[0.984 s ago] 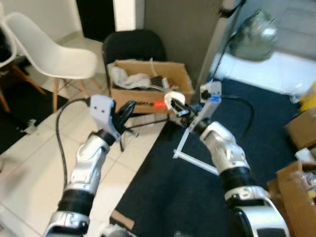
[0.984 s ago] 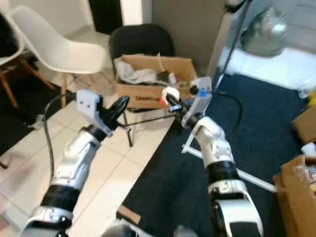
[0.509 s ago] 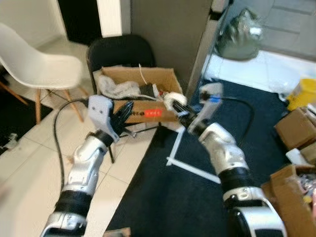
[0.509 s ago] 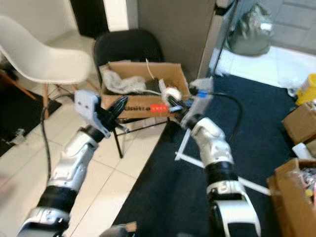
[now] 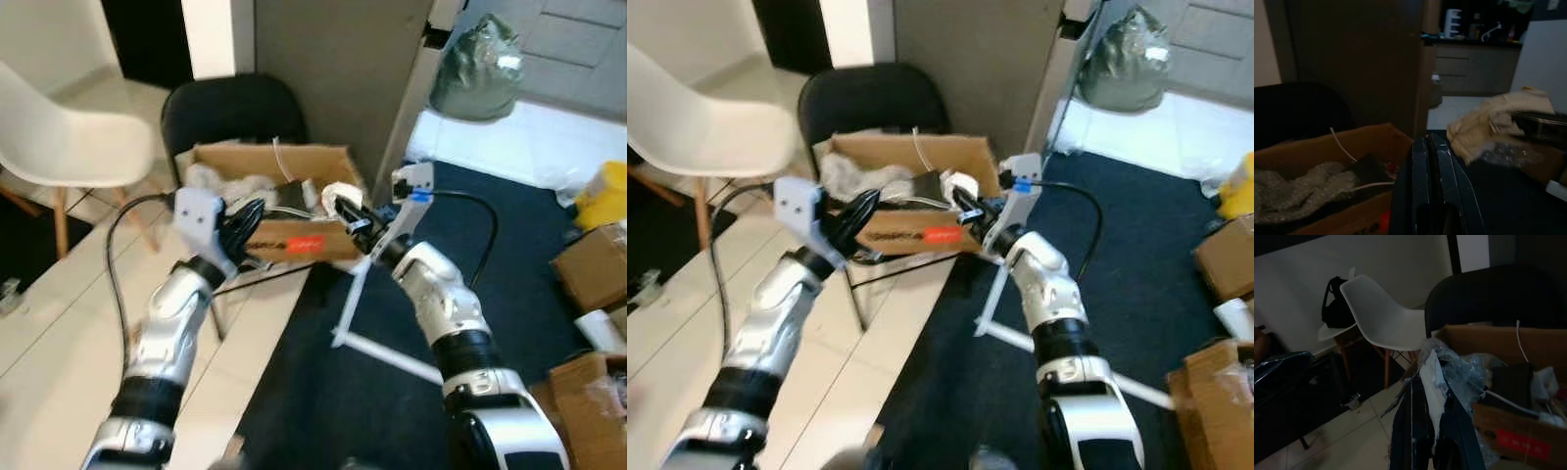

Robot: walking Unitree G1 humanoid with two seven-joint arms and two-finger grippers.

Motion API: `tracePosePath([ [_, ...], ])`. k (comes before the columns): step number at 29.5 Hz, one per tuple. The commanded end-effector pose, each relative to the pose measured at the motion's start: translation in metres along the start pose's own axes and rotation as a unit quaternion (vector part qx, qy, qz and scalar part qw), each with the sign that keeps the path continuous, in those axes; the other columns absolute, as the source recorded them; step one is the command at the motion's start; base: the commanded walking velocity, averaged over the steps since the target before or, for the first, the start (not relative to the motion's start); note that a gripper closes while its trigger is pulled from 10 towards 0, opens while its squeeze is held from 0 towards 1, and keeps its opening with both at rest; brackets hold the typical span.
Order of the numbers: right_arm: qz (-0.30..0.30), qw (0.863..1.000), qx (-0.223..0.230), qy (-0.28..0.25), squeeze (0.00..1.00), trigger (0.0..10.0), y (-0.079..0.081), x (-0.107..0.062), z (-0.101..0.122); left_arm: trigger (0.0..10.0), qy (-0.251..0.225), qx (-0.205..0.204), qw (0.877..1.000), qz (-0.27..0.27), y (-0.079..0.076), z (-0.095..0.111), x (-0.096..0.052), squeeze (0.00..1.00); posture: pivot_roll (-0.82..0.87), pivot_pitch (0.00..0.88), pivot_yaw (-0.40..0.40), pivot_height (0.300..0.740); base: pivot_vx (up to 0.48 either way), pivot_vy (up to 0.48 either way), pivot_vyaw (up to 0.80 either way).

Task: Picking trash to rubbish bin

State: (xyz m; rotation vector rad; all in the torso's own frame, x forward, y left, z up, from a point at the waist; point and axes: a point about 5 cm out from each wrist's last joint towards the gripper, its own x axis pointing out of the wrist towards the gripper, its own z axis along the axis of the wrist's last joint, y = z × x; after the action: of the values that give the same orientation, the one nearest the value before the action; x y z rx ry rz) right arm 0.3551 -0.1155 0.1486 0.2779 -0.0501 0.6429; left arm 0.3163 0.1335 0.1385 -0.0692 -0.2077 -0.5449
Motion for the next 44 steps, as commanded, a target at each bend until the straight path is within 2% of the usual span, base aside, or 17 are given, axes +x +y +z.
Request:
tracePosePath([
  [1, -0.010, 1.000, -0.006, 0.000, 0.00, 10.0, -0.006, -0.004, 0.002, 10.0, 0.008, -0.002, 1.000, -0.002, -0.001, -0.003, -0.001, 0.00, 0.04, 0.000, -0.028, 0.740, 0.337, 0.000, 0.00],
  [6, -0.010, 1.000, -0.007, 0.001, 0.00, 10.0, -0.006, -0.004, 0.002, 10.0, 0.013, -0.012, 1.000, -0.003, -0.002, -0.005, -0.003, 0.00, 0.04, 0.000, -0.028, 0.740, 0.340, 0.000, 0.00],
  [11, -0.004, 1.000, -0.023, 0.004, 0.00, 10.0, -0.005, -0.004, 0.002, 10.0, 0.018, -0.075, 0.997, -0.016, -0.006, -0.001, -0.009, 0.00, 0.03, 0.000, -0.023, 0.740, 0.338, 0.000, 0.00],
  [12, -0.004, 1.000, -0.023, 0.004, 0.00, 10.0, -0.005, -0.004, 0.002, 10.0, 0.018, -0.075, 0.997, -0.016, -0.006, -0.001, -0.009, 0.00, 0.03, 0.000, -0.023, 0.740, 0.334, 0.000, 0.00],
  [15, -0.002, 1.000, -0.024, 0.006, 0.00, 10.0, -0.005, -0.004, 0.002, 10.0, 0.028, -0.104, 0.993, -0.039, -0.009, 0.004, -0.021, 0.00, 0.04, 0.000, -0.023, 0.740, 0.319, 0.000, 0.00],
  [16, -0.002, 1.000, -0.024, 0.006, 0.00, 10.0, -0.005, -0.004, 0.002, 10.0, 0.028, -0.104, 0.993, -0.039, -0.009, 0.004, -0.021, 0.00, 0.04, 0.000, -0.023, 0.740, 0.315, 0.000, 0.00],
  [17, -0.001, 1.000, -0.023, 0.006, 0.00, 10.0, -0.005, -0.004, 0.001, 10.0, 0.051, -0.102, 0.992, -0.059, -0.007, 0.005, -0.031, 0.00, 0.04, 0.000, -0.022, 0.740, 0.307, 0.000, 0.00],
  [19, 0.000, 1.000, -0.022, 0.007, 0.00, 10.0, -0.005, -0.004, 0.001, 10.0, 0.092, -0.090, 0.988, -0.081, -0.003, 0.002, -0.041, 0.00, 0.04, 0.000, -0.022, 0.740, 0.309, 0.000, 0.00],
  [21, 0.000, 1.000, -0.022, 0.007, 0.00, 10.0, -0.005, -0.004, 0.001, 10.0, 0.107, -0.085, 0.987, -0.086, -0.002, 0.000, -0.043, 0.00, 0.04, 0.000, -0.022, 0.740, 0.311, 0.000, 0.00],
  [23, 0.000, 1.000, -0.023, 0.007, 0.00, 10.0, -0.005, -0.004, 0.001, 10.0, 0.160, -0.060, 0.978, -0.121, -0.002, -0.007, -0.056, 0.00, 0.04, 0.000, -0.022, 0.740, 0.294, 0.000, 0.00],
  [25, 0.001, 1.000, -0.023, 0.007, 0.00, 10.0, -0.005, -0.004, 0.001, 10.0, 0.188, -0.041, 0.972, -0.139, -0.002, -0.011, -0.063, 0.00, 0.04, 0.000, -0.022, 0.740, 0.289, 0.000, 0.00],
  [37, 0.002, 0.999, -0.030, 0.012, 0.00, 10.0, -0.006, -0.004, 0.002, 10.0, 0.211, -0.031, 0.971, -0.106, 0.014, -0.006, -0.069, 0.00, 0.05, 0.000, -0.017, 0.740, 0.284, 0.000, 0.00],
  [44, 0.016, 0.997, -0.070, 0.032, 0.00, 10.0, -0.003, -0.002, 0.001, 10.0, 0.213, -0.026, 0.971, -0.106, 0.015, -0.004, -0.070, 0.00, 0.05, 0.000, -0.017, 0.740, 0.279, 0.000, 0.00],
])
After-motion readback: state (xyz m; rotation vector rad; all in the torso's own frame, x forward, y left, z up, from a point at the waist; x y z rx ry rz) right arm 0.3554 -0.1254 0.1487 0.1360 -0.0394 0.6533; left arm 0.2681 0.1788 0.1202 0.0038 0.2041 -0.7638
